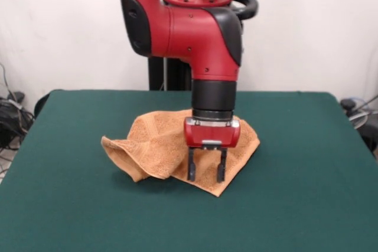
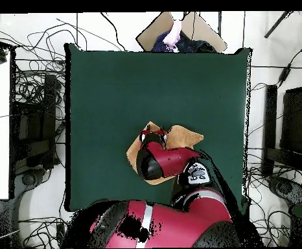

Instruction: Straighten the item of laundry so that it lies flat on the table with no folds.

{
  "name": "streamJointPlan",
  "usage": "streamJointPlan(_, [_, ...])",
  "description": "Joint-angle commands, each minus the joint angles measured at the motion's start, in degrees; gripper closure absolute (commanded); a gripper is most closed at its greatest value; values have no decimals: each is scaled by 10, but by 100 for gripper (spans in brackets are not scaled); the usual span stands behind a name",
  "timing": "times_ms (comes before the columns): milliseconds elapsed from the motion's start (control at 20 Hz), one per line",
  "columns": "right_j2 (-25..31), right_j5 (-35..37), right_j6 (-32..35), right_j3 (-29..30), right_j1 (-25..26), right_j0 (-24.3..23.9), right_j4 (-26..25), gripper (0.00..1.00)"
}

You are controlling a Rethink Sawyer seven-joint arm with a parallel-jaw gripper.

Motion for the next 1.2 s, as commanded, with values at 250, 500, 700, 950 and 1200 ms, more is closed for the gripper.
streamJointPlan(250, [26,117,45,-16,16,-23,18,0])
streamJointPlan(500, [38,116,48,21,25,-38,-2,0])
streamJointPlan(700, [42,122,48,49,12,-42,-7,0])
streamJointPlan(950, [52,136,41,54,9,-49,-7,0])
streamJointPlan(1200, [58,136,38,50,18,-52,-6,0])
